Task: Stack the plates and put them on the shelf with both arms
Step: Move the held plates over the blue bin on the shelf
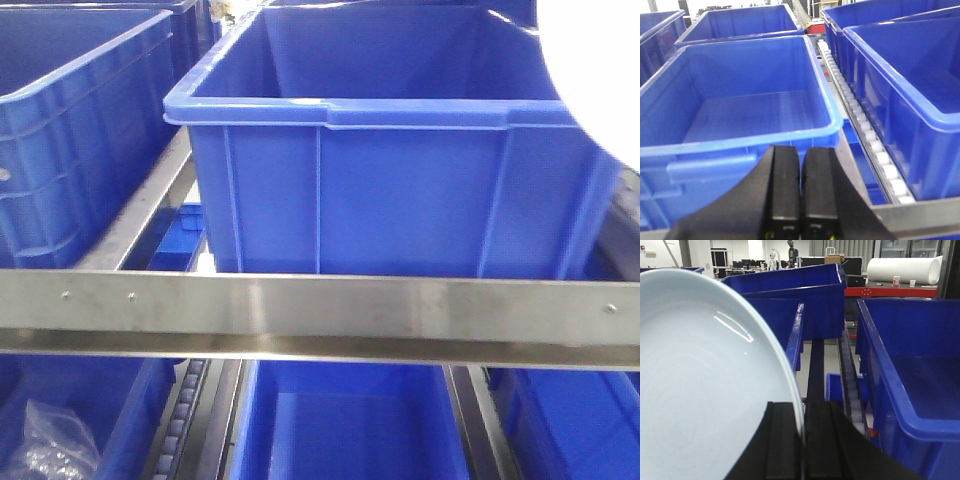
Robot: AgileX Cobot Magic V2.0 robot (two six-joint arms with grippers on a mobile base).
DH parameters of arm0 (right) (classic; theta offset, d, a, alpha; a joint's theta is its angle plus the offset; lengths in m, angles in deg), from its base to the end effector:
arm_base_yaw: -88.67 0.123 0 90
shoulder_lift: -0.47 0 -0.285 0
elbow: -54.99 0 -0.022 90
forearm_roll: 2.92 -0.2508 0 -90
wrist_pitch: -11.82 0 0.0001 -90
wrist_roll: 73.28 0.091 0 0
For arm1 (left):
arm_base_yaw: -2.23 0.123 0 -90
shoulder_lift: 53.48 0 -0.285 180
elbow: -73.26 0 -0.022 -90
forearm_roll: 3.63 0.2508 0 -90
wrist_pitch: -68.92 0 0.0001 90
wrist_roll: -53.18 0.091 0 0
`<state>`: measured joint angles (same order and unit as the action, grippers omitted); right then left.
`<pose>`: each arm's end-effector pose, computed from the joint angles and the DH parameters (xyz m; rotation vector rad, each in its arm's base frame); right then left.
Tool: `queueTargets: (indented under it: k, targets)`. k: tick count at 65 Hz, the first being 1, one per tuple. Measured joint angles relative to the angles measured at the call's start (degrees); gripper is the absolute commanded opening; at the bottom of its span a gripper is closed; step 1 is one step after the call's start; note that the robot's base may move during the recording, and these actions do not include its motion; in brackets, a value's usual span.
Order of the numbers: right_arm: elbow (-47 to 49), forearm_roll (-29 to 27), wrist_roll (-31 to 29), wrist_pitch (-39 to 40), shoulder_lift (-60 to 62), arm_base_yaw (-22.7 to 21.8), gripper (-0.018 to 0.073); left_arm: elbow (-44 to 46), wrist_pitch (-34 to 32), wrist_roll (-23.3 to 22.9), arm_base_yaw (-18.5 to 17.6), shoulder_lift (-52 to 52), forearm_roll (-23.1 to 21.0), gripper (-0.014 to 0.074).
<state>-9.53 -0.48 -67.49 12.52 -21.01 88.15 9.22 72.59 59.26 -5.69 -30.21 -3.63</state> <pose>0.0741 -0.0006 0.2742 0.0499 1.4881 0.0403 0.0779 -0.0108 0.2677 0.1935 1.5761 -0.0251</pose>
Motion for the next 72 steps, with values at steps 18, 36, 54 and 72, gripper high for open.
queueTargets:
  k: [18, 36, 54, 72]
  targets:
    - [0.0, 0.0, 0.0, 0.0, 0.0, 0.0, 0.0057, 0.0, 0.0, 0.0, 0.0, 0.0, 0.0, 0.0082]
    - [0.0, 0.0, 0.0, 0.0, 0.0, 0.0, 0.0057, 0.0, 0.0, 0.0, 0.0, 0.0, 0.0, 0.0082]
    - [0.0, 0.0, 0.0, 0.0, 0.0, 0.0, 0.0057, 0.0, 0.0, 0.0, 0.0, 0.0, 0.0, 0.0082]
    - [0.0, 0.0, 0.0, 0.1, -0.2, 0.0, 0.0057, 0.0, 0.0, 0.0, 0.0, 0.0, 0.0, 0.0082]
